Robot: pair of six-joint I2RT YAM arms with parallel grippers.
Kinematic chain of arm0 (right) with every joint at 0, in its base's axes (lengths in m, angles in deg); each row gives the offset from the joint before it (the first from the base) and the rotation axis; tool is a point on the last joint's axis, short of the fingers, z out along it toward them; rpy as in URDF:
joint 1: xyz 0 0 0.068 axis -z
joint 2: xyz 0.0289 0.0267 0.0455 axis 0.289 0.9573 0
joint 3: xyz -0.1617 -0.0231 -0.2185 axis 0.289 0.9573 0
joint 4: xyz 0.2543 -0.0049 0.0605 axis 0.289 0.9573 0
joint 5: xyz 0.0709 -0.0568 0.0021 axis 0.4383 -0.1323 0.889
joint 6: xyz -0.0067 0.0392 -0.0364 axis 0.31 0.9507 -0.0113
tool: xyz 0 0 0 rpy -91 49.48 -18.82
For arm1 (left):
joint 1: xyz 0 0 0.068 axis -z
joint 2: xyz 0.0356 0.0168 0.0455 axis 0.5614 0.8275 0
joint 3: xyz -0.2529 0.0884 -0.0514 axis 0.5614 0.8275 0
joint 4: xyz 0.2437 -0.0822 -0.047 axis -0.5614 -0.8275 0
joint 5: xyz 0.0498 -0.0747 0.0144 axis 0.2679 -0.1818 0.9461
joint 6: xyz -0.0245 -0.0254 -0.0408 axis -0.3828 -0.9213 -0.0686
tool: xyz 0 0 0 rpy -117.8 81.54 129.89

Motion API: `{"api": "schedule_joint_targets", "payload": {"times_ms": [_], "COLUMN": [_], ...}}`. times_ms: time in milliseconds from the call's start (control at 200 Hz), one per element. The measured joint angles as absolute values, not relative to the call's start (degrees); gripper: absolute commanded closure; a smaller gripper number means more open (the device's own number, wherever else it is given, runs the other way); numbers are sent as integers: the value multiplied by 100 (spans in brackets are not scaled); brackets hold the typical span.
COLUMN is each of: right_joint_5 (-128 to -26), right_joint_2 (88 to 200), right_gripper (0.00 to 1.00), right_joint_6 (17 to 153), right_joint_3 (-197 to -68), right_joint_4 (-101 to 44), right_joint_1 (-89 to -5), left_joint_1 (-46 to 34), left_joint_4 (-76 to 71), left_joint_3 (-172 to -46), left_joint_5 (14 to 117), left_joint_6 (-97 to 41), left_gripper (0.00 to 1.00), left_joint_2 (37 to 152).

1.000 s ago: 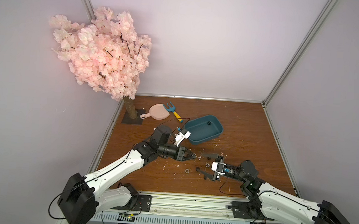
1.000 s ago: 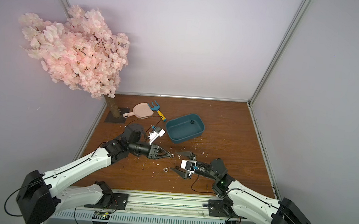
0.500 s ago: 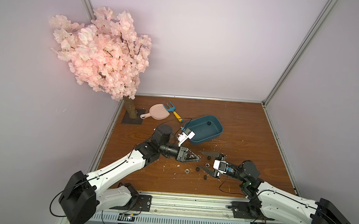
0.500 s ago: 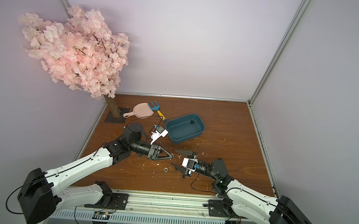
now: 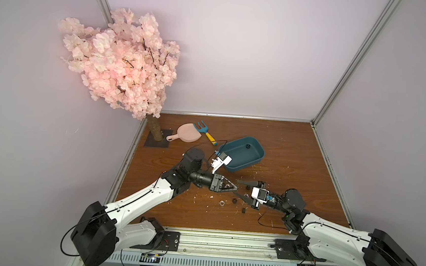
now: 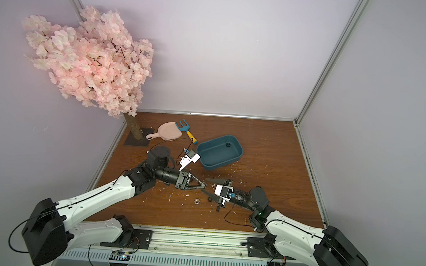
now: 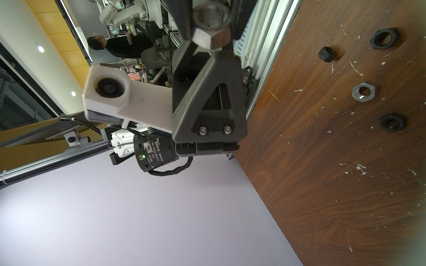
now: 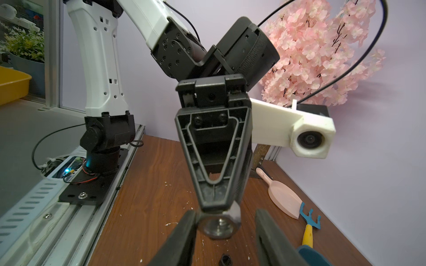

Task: Put the nuts on the desktop into the storage box
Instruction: Pick up the nut from the center of the board, then place the nut in the storage box.

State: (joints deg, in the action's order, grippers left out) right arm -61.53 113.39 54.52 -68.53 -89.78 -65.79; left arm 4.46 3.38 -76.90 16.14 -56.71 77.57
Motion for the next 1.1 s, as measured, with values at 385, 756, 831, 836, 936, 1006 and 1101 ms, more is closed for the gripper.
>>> {"api": "schedule_joint_targets", "payload": {"times_ms": [385, 756, 831, 836, 936, 1006, 1101], "right_joint_5": [-6282, -7836, -8009, -8026, -8068, -8077, -8232], "right_joint_2": [11376, 11851, 12303, 12349, 13088, 13656, 14406], "right_gripper": [87, 88, 88, 88, 88, 89, 89], "right_joint_6": [5563, 6778, 7294, 7344, 8007, 8306, 8527], "right_joint_3": [-6936, -8276, -8903, -8960, -9801, -10398, -11185], "right_joint_4": [-8906, -6856, -6193, -6139, -5267, -4624, -3726], "right_joint_1": [-6618, -6420, -6103, -6070, -5541, -5259, -5053], "left_joint_1": [446, -31, -258, -267, -409, -415, -415], "left_joint_4": [506, 289, 220, 213, -34, -342, -773], "left_joint_3": [-7664, -7666, -7635, -7631, -7515, -7485, -7485], "left_joint_5": [1614, 2213, 2701, 2729, 3496, 4008, 4611], "left_joint_6": [-5770, -5577, -5531, -5527, -5374, -5193, -4944], "left_gripper": [4, 0, 0, 0, 0, 0, 0], "left_joint_2": [7757, 7650, 7525, 7519, 7392, 7409, 7512]}}
